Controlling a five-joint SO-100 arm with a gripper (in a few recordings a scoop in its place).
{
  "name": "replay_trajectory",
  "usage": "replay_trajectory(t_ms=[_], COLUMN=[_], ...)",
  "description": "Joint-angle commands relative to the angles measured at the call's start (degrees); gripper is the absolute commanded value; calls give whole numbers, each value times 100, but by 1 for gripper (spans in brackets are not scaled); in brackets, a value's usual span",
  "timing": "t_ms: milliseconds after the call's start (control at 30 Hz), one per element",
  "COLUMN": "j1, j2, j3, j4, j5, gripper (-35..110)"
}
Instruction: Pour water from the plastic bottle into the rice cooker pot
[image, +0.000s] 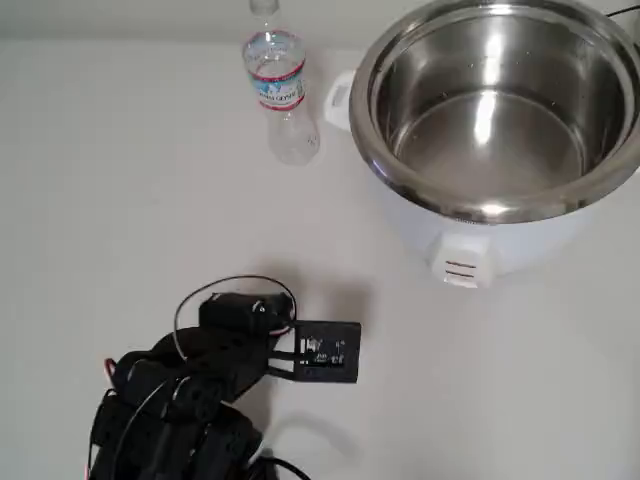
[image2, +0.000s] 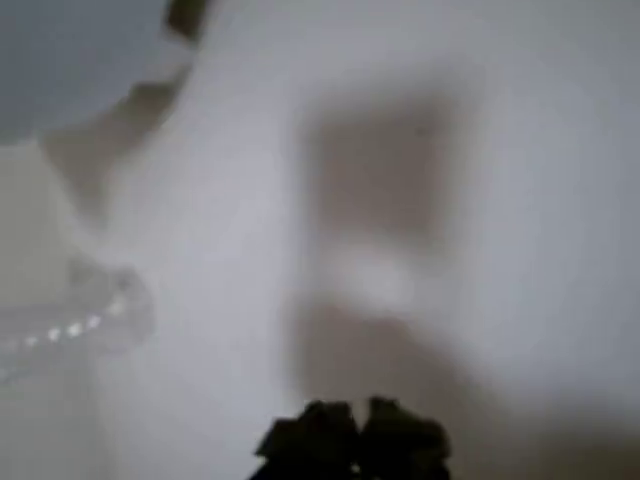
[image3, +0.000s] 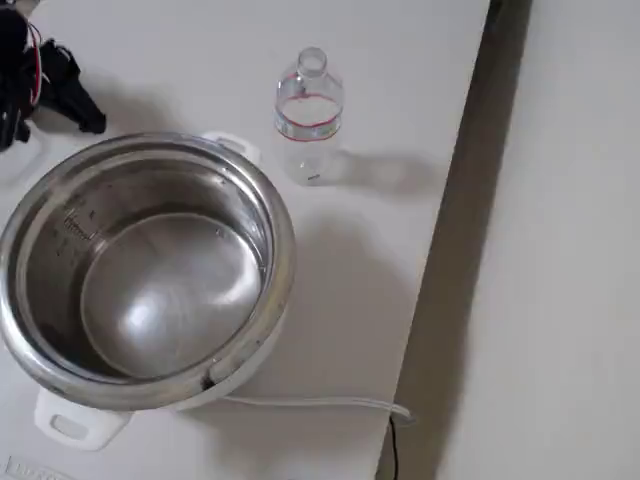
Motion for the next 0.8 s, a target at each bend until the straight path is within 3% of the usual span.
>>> replay_trajectory(t_ms=[0, 767], j1=[237, 149], j2=[53, 53], j3=[114, 105], j4=[44, 62], j5=[0, -132], gripper=[0, 0])
